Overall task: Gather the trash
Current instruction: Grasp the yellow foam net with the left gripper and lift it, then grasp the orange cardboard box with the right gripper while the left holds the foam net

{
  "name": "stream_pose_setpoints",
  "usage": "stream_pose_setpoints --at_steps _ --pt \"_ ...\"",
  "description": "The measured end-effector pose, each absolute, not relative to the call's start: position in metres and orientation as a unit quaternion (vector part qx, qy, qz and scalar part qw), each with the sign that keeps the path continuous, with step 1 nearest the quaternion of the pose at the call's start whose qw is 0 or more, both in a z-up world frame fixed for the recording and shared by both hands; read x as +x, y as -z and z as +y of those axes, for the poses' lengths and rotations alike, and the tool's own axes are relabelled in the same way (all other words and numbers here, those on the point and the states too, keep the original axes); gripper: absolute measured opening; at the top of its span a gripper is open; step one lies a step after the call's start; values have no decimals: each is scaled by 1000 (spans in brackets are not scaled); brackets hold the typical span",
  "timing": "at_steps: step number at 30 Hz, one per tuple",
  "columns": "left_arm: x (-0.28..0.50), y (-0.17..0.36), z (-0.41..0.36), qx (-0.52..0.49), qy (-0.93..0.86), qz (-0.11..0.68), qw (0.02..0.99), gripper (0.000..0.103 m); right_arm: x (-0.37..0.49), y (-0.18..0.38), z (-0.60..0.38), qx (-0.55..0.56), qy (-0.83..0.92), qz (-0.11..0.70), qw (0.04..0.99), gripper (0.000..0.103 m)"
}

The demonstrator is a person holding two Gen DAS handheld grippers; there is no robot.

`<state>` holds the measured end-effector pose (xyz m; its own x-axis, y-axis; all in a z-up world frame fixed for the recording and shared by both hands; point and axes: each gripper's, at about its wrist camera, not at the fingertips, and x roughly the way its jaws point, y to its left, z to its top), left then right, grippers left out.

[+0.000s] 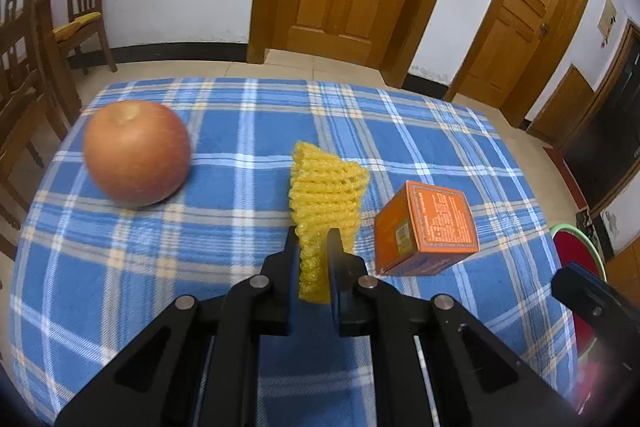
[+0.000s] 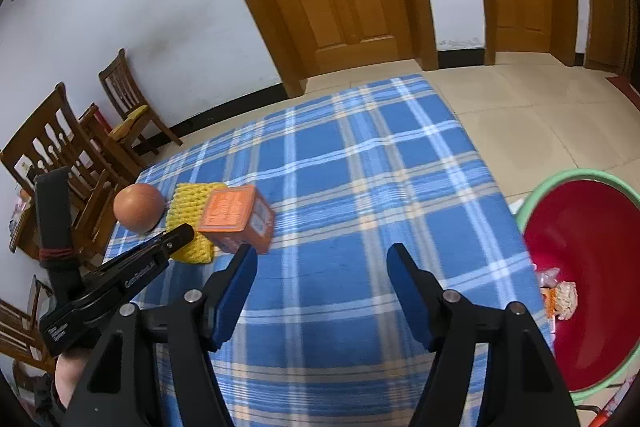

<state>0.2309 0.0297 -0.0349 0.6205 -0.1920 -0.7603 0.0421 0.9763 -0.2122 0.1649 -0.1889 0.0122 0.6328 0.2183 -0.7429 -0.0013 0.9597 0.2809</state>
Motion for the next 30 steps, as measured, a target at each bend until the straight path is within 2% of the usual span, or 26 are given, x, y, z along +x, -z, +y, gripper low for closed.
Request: stream_pose_setpoints --at_steps 13,27,29,30 --pt "211 27 78 -128 19 397 908 11 186 -3 -143 111 -85 429 893 77" --pt "208 34 90 -134 7 398 908 11 212 19 -105 89 -68 439 892 78" --pt "208 34 90 -135 8 397 908 11 215 23 -103 88 -63 440 891 75" --pt "208 35 90 -135 9 397 908 11 216 24 -103 89 -62 441 891 67"
